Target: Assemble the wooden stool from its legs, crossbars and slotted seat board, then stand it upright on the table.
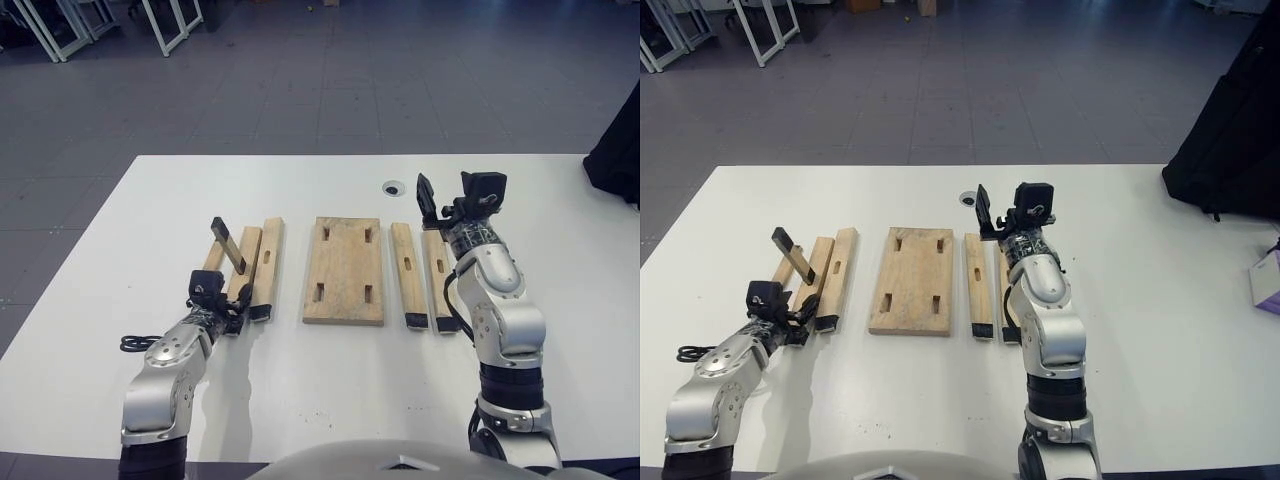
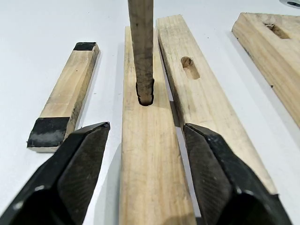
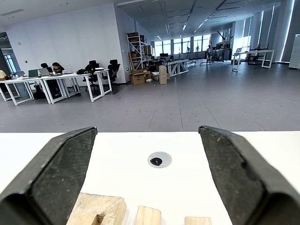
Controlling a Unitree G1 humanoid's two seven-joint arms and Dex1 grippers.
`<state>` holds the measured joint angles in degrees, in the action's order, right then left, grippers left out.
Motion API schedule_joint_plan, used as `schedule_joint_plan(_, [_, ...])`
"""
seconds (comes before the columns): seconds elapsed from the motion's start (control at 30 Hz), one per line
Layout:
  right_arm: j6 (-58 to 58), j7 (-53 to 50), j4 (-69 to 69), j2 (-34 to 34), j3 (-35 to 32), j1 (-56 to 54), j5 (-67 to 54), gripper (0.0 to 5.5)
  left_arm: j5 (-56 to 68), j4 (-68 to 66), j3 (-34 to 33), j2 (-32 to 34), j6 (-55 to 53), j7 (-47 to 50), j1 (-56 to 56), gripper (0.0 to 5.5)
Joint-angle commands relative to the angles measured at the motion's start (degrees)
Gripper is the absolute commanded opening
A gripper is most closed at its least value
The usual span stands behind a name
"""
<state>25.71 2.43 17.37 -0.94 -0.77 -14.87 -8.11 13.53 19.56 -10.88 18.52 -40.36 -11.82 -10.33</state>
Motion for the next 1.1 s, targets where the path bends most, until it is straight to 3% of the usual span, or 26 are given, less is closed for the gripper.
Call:
schedule_joint_plan(0.03, [0.56, 0.01, 0.95, 0.01, 1.31, 0.12, 0.56, 3.99, -0.83, -2.81, 0.91, -0.10, -5.61, 1.71, 1.78, 2.91])
schedule_joint_plan(0.43, [1.53, 1.22, 1.89, -0.45, 2.88, -0.85, 0.65, 3.99, -2.68, -3.87, 1.90, -1.48, -6.34, 3.78, 0.69, 2.91])
schedule_joint_plan(0.63, [1.07, 1.38, 2.05, -1.41, 4.77, -1.36, 3.19, 3.99, -4.22, -3.46, 2.01, -2.30, -1.20, 5.16, -0.77, 2.05])
schedule_joint_plan(0.83, [0.49, 2.32, 0.99, -2.12, 4.78, -1.89, 3.76, 3.99, -5.11, -2.62, 0.96, -4.28, 6.56, 6.42, -0.22, 2.05])
schedule_joint_plan(0.97, [0.47, 4.90, -0.21, -3.74, 1.85, -4.91, 0.94, 3.99, 5.12, -0.51, -7.20, -7.22, 10.23, 6.16, 13.04, 2.05])
schedule_joint_plan(1.03, [2.59, 8.67, -0.42, -2.96, -3.96, -7.65, -8.21, 3.99, 15.11, 0.09, -9.02, -6.72, 8.59, -0.19, 19.91, 2.05])
schedule_joint_plan(1.1, [7.77, 14.60, 1.49, -1.06, -9.04, -7.91, -24.60, 3.99, 28.67, 2.98, -8.91, -5.34, 2.97, -8.77, 20.85, 2.05])
